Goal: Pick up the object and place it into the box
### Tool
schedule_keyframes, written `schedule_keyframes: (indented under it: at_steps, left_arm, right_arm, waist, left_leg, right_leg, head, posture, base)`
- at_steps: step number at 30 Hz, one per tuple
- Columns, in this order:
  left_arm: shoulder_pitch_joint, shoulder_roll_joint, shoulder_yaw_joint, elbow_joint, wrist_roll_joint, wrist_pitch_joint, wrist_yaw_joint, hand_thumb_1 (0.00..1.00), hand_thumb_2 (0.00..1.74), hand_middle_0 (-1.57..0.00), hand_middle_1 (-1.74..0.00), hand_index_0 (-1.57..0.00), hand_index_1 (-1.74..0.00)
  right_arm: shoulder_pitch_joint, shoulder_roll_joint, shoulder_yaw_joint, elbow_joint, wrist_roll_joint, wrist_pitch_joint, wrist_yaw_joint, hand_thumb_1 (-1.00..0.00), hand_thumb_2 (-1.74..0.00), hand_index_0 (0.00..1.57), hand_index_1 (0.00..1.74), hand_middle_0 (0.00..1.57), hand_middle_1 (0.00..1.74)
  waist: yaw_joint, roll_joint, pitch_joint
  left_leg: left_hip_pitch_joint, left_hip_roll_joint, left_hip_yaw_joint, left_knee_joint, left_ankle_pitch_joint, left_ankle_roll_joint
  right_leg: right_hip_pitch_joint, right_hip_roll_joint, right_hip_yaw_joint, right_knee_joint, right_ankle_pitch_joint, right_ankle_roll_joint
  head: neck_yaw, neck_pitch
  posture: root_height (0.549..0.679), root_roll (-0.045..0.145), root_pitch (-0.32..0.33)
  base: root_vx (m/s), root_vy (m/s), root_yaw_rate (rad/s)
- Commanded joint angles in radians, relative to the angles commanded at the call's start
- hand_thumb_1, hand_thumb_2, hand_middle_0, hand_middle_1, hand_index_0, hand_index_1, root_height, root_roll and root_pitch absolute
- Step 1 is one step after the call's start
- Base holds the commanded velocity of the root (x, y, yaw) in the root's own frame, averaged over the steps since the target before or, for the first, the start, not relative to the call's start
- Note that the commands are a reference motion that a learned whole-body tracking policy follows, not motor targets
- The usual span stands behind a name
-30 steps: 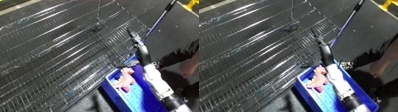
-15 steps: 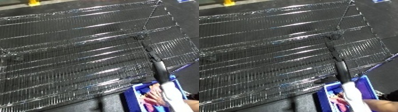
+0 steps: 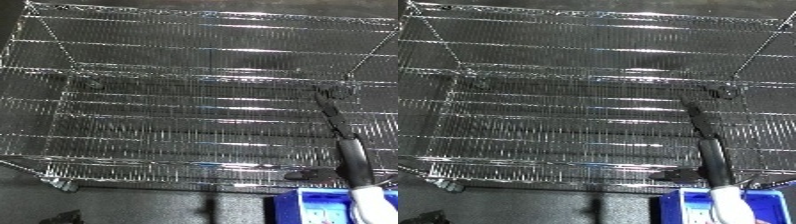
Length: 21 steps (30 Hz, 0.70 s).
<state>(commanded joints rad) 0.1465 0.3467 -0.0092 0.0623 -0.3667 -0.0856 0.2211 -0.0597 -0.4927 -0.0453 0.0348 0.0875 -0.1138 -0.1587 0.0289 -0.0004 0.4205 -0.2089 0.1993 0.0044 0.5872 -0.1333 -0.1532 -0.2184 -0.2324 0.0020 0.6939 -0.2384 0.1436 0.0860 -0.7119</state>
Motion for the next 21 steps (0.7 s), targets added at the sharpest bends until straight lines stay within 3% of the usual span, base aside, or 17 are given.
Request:
schedule_keyframes:
  at_steps: [11,21]
  left_arm:
    - [-0.017,-0.01,0.012,-0.008,0.021,-0.006,0.012,1.0,1.74,-1.57,-1.74,-1.57,-1.74]
    - [0.002,-0.019,0.011,-0.009,0.026,-0.002,-0.008,1.0,1.74,-1.57,-1.74,-1.57,-1.74]
  right_arm:
    - [0.021,0.03,0.009,0.011,-0.019,-0.002,0.002,0.0,0.0,0.0,0.0,0.0,0.0]
    - [0.024,0.023,-0.003,-0.004,-0.042,-0.003,-0.004,0.0,0.0,0.0,0.0,0.0,0.0]
  waist:
    - [-0.005,0.004,-0.004]
    - [-0.005,0.003,-0.009]
  left_leg:
    - [0.013,0.0,0.006,-0.011,-0.003,0.0033]
    - [0.019,0.003,0.01,-0.021,-0.001,0.0033]
  right_leg:
    - [0.0,-0.0011,0.0,-0.004,-0.005,0.0032]
    - [0.001,-0.0002,0.002,-0.012,-0.005,0.0038]
  head:
    - [-0.007,0.019]
    - [0.002,0.022]
  posture:
    - [0.638,0.041,-0.176]
    - [0.639,0.042,-0.174]
  base:
    - [0.016,0.013,-0.018]
    - [0.016,0.0,-0.013]
